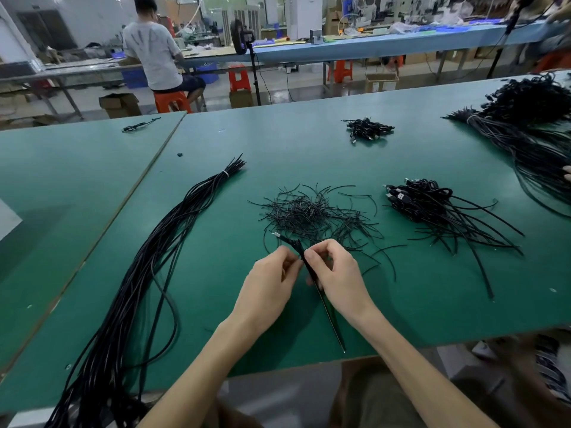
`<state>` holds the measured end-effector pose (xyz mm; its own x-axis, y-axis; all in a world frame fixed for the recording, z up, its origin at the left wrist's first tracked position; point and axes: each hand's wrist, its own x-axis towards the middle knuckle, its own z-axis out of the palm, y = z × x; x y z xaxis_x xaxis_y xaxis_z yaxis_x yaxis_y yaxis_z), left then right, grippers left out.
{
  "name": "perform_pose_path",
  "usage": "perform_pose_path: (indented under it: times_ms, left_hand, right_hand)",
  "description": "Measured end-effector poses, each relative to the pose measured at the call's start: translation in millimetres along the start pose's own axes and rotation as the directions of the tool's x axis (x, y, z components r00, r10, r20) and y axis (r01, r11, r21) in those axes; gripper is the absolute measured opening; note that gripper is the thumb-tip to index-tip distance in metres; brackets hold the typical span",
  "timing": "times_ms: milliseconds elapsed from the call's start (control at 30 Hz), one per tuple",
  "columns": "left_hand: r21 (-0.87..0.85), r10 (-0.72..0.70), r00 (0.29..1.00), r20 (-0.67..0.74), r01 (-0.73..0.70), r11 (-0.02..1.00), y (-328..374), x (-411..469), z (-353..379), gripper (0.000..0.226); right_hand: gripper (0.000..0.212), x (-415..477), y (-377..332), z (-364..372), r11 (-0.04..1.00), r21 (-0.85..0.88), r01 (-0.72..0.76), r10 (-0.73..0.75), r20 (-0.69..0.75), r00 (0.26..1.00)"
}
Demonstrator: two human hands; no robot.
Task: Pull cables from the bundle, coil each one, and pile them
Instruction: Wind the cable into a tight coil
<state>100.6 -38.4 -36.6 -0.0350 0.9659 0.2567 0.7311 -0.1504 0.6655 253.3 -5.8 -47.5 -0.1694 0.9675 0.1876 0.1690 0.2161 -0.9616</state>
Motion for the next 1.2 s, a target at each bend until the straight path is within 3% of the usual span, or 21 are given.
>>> perform_pose_path:
  times_ms: [67, 167, 267, 433, 533, 667, 800, 867, 933, 1033, 1133, 1200]
  left_hand:
    - [-0.248, -0.123, 0.988, 0.090, 0.141, 0.958, 3.3, 4.2, -2.4, 0.020]
    - [-0.517, -0.221, 0.922, 0.317, 0.364, 0.775, 5.5, 7.1, -10.4, 0.028]
    - [-0.617, -0.194, 0.861, 0.470, 0.477, 0.626, 6.5, 6.7, -15.4, 0.031]
    - [-0.721, -0.197, 0.832, 0.519, 0.549, 0.423, 8.0, 7.6, -13.3, 0.019]
    - [-0.734, -0.217, 0.833, 0.510, 0.552, 0.395, 6.0, 8.1, -12.5, 0.016]
    - [-0.722, -0.269, 0.866, 0.421, 0.499, 0.479, 4.1, 6.1, -12.5, 0.016]
    - [-0.563, -0.255, 0.946, 0.199, 0.324, 0.760, 8.1, 3.7, -8.0, 0.021]
    - [-0.399, -0.181, 0.980, 0.081, 0.199, 0.895, 10.2, 2.3, -5.5, 0.022]
    - [-0.253, -0.091, 0.996, 0.014, 0.092, 0.963, 11.4, 0.9, -5.6, 0.021]
    - [0.054, 0.101, 0.995, 0.002, -0.101, 0.993, 10.9, 0.4, -8.9, 0.024]
    - [0.316, 0.291, 0.956, 0.025, -0.284, 0.905, 10.9, 0.2, -10.9, 0.023]
    - [0.398, 0.345, 0.938, 0.020, -0.324, 0.858, 10.5, -0.3, -11.5, 0.022]
  right_hand:
    - [0.010, 0.3, 0.5, -1.1, 1.000, 0.026, -0.002, 0.002, -0.004, 1.000]
    - [0.007, 0.6, -0.3, -2.0, 0.998, 0.061, 0.003, -0.003, -0.001, 1.000]
    - [0.005, 0.4, -1.9, -2.2, 0.997, 0.073, 0.015, -0.014, -0.009, 1.000]
    - [0.003, -0.6, -5.0, -2.8, 0.994, 0.096, 0.045, -0.047, 0.016, 0.999]
    - [0.003, -0.5, -5.4, -2.6, 0.993, 0.109, 0.046, -0.050, 0.033, 0.998]
    - [0.007, 0.2, -4.1, -1.1, 0.995, 0.088, 0.045, -0.049, 0.044, 0.998]
    - [0.011, 0.8, -1.4, -0.7, 0.998, 0.044, 0.033, -0.034, 0.024, 0.999]
    - [0.014, 1.0, -0.9, -1.4, 0.999, 0.031, 0.019, -0.019, 0.018, 1.000]
    - [0.018, 1.1, -0.8, -1.9, 1.000, 0.025, 0.006, -0.006, 0.010, 1.000]
    - [0.022, 0.8, -0.6, -1.7, 1.000, 0.017, -0.010, 0.010, 0.017, 1.000]
    - [0.024, 1.1, 1.3, -1.7, 0.999, 0.019, -0.026, 0.025, 0.029, 0.999]
    - [0.024, 1.2, 2.1, -1.8, 0.999, 0.023, -0.033, 0.032, 0.036, 0.999]
